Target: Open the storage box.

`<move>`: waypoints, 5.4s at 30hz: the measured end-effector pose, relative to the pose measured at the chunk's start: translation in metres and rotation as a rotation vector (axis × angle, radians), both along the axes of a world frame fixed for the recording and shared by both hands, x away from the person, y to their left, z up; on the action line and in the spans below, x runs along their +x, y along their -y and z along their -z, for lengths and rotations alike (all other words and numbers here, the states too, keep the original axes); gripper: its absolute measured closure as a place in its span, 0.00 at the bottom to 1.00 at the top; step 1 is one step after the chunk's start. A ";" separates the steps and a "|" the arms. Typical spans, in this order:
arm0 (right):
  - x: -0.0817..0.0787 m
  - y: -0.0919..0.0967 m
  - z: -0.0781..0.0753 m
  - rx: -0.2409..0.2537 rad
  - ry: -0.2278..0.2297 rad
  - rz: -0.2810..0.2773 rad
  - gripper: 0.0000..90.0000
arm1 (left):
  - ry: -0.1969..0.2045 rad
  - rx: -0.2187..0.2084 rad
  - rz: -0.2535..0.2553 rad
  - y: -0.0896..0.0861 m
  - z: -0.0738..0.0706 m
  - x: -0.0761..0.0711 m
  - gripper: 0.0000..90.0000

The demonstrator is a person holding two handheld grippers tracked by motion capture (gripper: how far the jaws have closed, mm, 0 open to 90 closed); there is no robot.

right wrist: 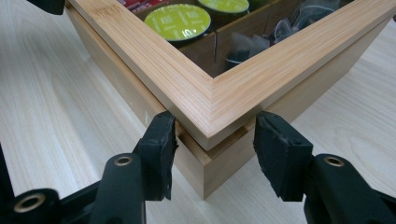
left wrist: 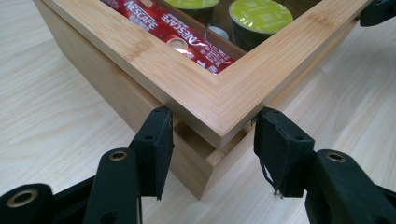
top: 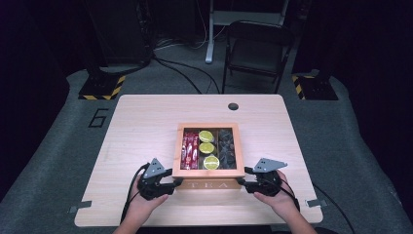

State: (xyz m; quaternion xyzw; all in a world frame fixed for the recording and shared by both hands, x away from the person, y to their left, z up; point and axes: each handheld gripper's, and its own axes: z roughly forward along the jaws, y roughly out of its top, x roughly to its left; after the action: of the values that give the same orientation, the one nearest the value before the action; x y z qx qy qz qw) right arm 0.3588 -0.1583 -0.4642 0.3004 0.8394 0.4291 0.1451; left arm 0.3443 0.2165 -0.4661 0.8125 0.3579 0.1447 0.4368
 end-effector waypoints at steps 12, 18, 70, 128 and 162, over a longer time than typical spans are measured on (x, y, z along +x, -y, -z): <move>0.006 0.001 -0.021 0.048 0.030 0.035 0.52 | 0.028 -0.011 -0.034 0.000 -0.030 0.001 0.49; 0.006 0.000 -0.035 0.031 0.068 0.035 0.51 | 0.049 0.009 -0.029 0.000 -0.044 0.004 0.49; 0.057 -0.007 -0.121 0.032 0.141 0.062 0.57 | 0.139 -0.031 -0.121 -0.003 -0.105 0.065 0.54; 0.118 -0.012 -0.137 0.035 0.156 0.098 0.55 | 0.136 -0.061 -0.185 0.005 -0.127 0.126 0.66; 0.171 -0.023 -0.096 0.061 0.099 0.184 0.62 | 0.145 -0.084 -0.232 0.007 -0.132 0.153 0.69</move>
State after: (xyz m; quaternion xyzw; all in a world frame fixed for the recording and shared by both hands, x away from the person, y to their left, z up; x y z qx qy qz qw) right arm 0.5302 -0.1351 -0.3684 0.3588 0.7868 0.4535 0.2157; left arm 0.4973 0.2095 -0.3342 0.7339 0.4228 0.2375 0.4756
